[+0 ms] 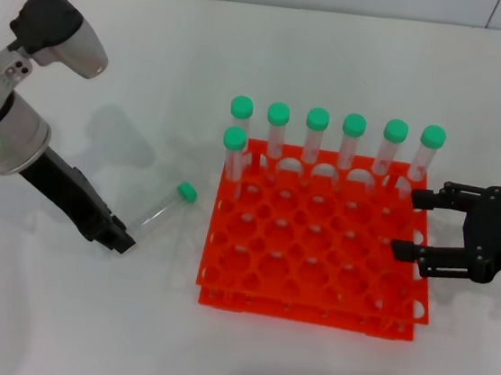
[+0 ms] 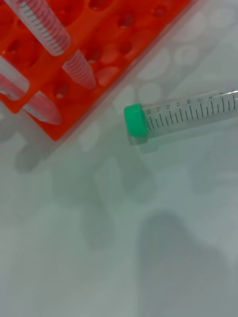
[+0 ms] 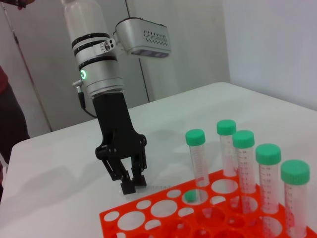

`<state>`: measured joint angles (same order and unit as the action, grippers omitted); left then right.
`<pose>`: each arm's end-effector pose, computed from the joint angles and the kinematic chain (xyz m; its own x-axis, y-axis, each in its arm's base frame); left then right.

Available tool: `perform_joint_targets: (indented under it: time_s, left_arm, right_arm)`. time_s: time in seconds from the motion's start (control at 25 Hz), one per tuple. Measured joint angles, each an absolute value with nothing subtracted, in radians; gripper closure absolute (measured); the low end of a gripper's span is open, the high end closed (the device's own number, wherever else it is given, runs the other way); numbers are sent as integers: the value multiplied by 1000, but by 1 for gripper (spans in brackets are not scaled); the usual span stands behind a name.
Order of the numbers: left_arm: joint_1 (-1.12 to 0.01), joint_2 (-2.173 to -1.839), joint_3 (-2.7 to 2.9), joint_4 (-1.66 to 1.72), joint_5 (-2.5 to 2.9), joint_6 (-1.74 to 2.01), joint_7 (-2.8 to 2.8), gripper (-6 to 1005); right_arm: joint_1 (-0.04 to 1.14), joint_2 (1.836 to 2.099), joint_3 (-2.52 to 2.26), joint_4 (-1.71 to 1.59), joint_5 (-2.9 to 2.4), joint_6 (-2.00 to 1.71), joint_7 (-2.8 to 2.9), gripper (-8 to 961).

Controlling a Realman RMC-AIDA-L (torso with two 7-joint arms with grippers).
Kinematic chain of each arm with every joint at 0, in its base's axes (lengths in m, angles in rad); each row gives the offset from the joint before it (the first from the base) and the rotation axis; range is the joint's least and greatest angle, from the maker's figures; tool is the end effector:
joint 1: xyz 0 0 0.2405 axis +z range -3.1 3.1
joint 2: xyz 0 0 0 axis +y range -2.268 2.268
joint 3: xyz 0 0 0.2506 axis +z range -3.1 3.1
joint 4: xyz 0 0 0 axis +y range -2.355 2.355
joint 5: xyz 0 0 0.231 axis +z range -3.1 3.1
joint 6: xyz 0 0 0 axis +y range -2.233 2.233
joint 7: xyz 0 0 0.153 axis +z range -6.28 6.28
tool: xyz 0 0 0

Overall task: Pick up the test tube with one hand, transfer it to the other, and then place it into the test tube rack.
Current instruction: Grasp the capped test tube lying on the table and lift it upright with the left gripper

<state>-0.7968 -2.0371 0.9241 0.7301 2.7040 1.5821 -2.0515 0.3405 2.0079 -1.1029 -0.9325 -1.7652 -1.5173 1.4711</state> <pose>-0.2577 0.3762 -0.0100 0.7114 0.6341 -0.3030 0.6132 -0.7707 -0.1731 0.2594 0.3289 0.0141 0.8787 -0.2578 -0.4018 -0.3464 -0.9234 -0.1651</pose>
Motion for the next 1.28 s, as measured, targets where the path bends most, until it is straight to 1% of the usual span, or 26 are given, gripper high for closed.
perform_joint_targets:
  time_s: [0.96, 1.16, 1.28]
  left_arm:
    - [-792, -2036, 923, 722, 2697, 1575, -2057, 748]
    - [-792, -2034, 923, 722, 2696, 1575, -2057, 817]
    - [-791, -2033, 920, 722, 2689, 1575, -2056, 817]
  right_arm:
    - [339, 2008, -1103, -933, -1762, -1518, 1471, 141]
    - [339, 2008, -1103, -933, -1762, -1517, 1471, 141]
    - [338, 2008, -1103, -933, -1763, -1516, 1470, 141]
